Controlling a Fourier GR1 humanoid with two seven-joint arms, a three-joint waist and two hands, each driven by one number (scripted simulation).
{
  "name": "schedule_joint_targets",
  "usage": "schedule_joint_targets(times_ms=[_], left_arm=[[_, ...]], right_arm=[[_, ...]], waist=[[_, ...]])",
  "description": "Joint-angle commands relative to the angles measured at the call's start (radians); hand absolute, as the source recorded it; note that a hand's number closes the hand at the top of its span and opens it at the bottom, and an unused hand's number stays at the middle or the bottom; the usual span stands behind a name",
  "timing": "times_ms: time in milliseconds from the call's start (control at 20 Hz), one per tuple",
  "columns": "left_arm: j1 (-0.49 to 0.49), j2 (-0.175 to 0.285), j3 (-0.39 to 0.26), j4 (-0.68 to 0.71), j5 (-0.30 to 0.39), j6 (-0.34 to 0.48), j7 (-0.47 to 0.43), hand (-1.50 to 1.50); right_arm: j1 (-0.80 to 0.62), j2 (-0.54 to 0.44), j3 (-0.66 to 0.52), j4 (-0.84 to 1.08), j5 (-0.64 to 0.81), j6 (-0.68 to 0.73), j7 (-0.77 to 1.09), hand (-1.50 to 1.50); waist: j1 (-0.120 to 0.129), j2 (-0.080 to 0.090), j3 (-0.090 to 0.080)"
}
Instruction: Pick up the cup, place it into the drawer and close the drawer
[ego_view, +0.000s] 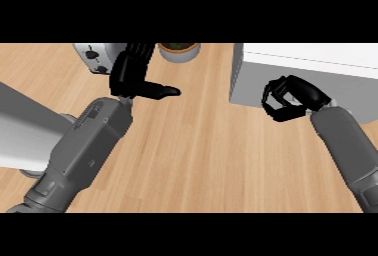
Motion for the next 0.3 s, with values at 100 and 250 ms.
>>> schedule_joint_targets(times_ms=[100, 250], left_arm=[[0.037, 0.004, -0.008, -0.017, 0.001, -0.025, -0.008, -1.50], [0.037, 0.013, -0.001, -0.019, 0.004, -0.027, -0.006, -1.50]], right_arm=[[-0.164, -0.126, -0.099, 0.021, -0.007, -0.102, 0.081, 1.50], [-0.167, -0.133, -0.105, 0.001, -0.024, -0.072, 0.092, 1.50]], waist=[[0.044, 0.019, -0.010], [0.045, 0.021, -0.010]])
